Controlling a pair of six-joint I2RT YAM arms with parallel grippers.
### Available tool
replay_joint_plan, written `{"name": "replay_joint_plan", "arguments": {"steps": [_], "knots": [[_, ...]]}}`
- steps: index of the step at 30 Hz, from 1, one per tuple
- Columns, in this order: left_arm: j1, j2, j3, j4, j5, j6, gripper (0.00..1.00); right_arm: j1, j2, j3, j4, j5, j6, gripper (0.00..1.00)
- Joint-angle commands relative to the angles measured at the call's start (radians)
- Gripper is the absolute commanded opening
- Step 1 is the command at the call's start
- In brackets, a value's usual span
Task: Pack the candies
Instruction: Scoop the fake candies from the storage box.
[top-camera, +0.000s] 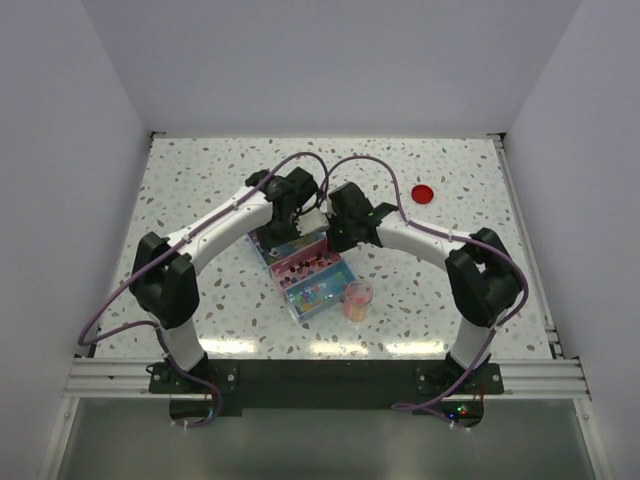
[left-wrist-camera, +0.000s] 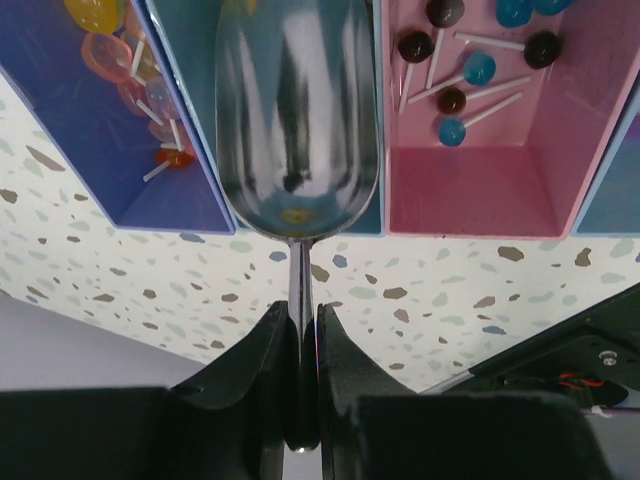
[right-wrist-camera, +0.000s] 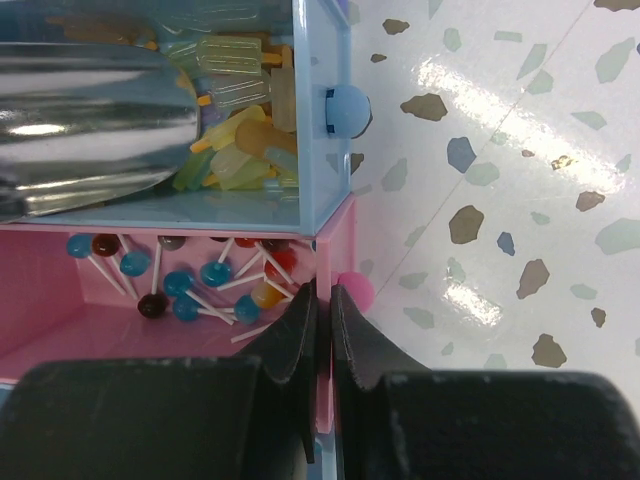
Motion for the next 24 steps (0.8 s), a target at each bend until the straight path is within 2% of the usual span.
{"name": "replay_joint_plan", "arguments": {"steps": [1, 13, 24], "knots": [[-0.013, 0.065, -0.039, 0.075, 0.113, -0.063, 0.0, 0.022, -0.032, -0.024, 0.102, -0.115, 0.011, 0.0], [0.01, 0.042, -0.182, 0.244, 0.243, -0.179, 0.0, -0.009, -0.013, -0.078, 0.165, -0.18, 0.046, 0.0], [0.011, 0.082, -0.148, 0.413, 0.401, -0.221, 0.0, -0.009, 0.004, -0.064, 0.182, -0.22, 0.057, 0.0]]}}
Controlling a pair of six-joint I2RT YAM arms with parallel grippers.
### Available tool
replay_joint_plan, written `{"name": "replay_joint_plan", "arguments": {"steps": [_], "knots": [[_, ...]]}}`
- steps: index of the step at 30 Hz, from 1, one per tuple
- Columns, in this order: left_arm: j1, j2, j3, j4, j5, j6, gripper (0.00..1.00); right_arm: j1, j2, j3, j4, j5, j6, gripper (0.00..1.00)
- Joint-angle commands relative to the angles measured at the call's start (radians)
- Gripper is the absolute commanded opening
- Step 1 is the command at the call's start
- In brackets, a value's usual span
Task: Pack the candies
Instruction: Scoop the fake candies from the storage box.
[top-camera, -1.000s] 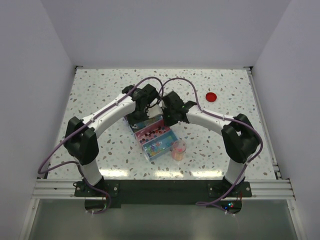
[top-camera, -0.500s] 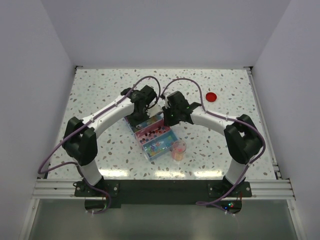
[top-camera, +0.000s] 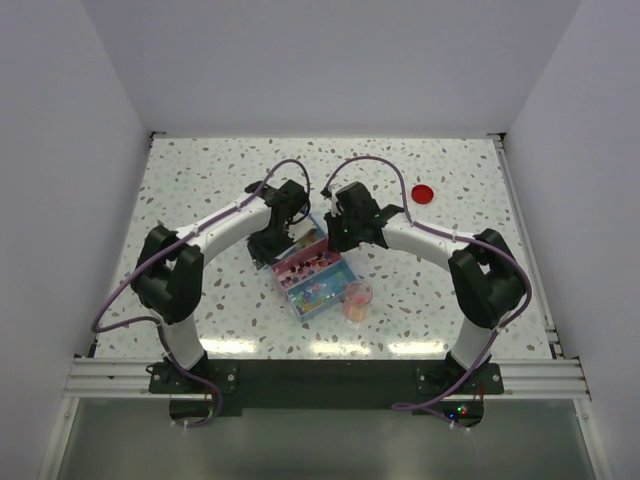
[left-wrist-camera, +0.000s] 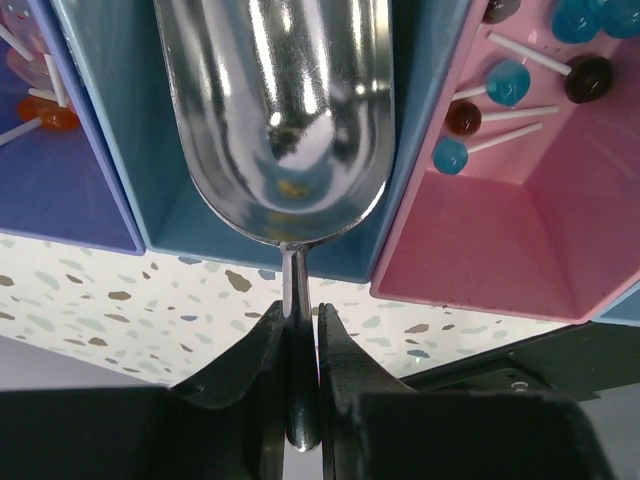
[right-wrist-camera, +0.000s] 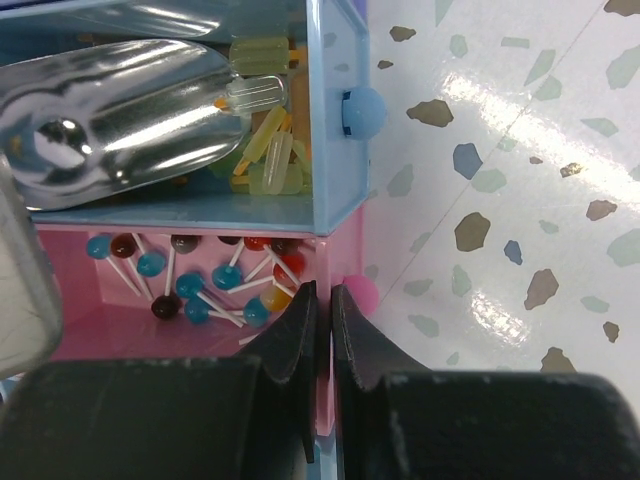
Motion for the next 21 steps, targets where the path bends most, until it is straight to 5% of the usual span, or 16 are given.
{"name": "replay_joint_plan", "arguments": {"steps": [1, 16, 21], "knots": [[-0.041, 0.048, 0.012, 0.33, 0.357, -0.007, 0.0, 0.027, 0.027, -0.008, 0.108, -0.135, 0.044, 0.0], [-0.04, -0.077, 0.081, 0.479, 0.359, -0.016, 0.0, 0.026, 0.072, 0.016, 0.098, -0.155, 0.048, 0.0], [-0.041, -0.021, 0.112, 0.341, 0.236, 0.034, 0.0, 0.026, 0.067, 0.016, 0.068, -0.131, 0.029, 0.0]]}}
